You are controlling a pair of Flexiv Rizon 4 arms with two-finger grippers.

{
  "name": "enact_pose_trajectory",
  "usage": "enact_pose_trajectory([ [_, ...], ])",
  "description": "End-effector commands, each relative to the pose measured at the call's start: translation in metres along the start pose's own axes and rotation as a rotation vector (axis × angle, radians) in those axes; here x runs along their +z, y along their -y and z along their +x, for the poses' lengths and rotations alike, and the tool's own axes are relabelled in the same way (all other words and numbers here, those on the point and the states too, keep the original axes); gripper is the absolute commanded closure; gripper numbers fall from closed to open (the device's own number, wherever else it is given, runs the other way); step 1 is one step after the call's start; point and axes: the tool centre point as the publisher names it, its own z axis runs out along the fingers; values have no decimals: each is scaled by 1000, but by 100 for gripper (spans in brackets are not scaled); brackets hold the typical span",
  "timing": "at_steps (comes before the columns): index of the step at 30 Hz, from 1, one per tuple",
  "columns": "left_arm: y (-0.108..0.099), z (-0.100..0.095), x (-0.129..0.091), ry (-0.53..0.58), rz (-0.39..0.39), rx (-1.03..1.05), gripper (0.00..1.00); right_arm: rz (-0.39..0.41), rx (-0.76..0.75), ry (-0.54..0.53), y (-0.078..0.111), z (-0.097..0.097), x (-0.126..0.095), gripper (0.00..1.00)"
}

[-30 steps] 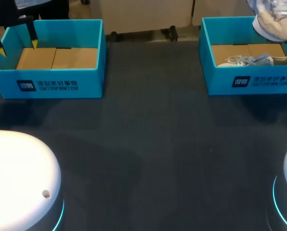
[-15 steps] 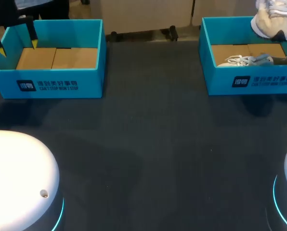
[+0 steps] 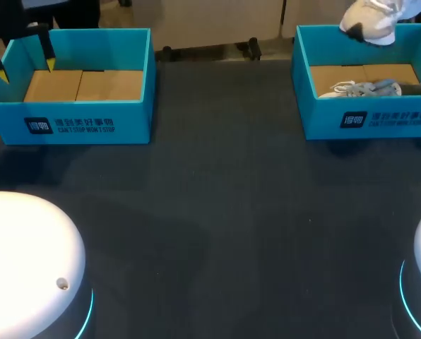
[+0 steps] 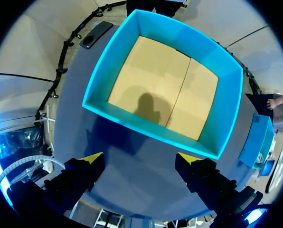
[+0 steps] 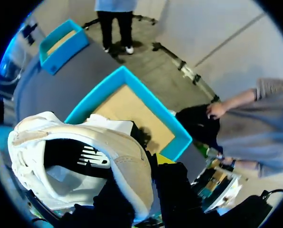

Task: Take the shoe out of the shoebox, open the shoe tongue, remove and reinsert the insole, then place the shoe into the shoebox

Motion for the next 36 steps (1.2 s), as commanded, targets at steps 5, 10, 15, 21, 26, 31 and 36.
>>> enact_pose_trajectory([
  [5, 0, 0, -1, 2, -1, 0, 0, 21, 333, 63, 16, -17, 9, 100],
  [10, 0, 0, -1, 2, -1, 0, 0, 39, 382, 82, 17, -16, 10, 100],
  [15, 0, 0, -1, 2, -1, 0, 0, 39, 382, 82, 17, -16, 10, 100],
  [21, 0, 0, -1, 2, -1, 0, 0, 39, 393, 77, 19, -15, 22, 100],
  [26, 0, 0, -1, 2, -1, 0, 0, 74, 478, 98, 31, -22, 46, 100],
  [31, 0, 0, -1, 2, -1, 0, 0, 79, 563, 112, 37, -27, 67, 100],
  [36, 0, 0, -1, 2, -1, 0, 0, 88, 576, 108, 37, -26, 70, 100],
])
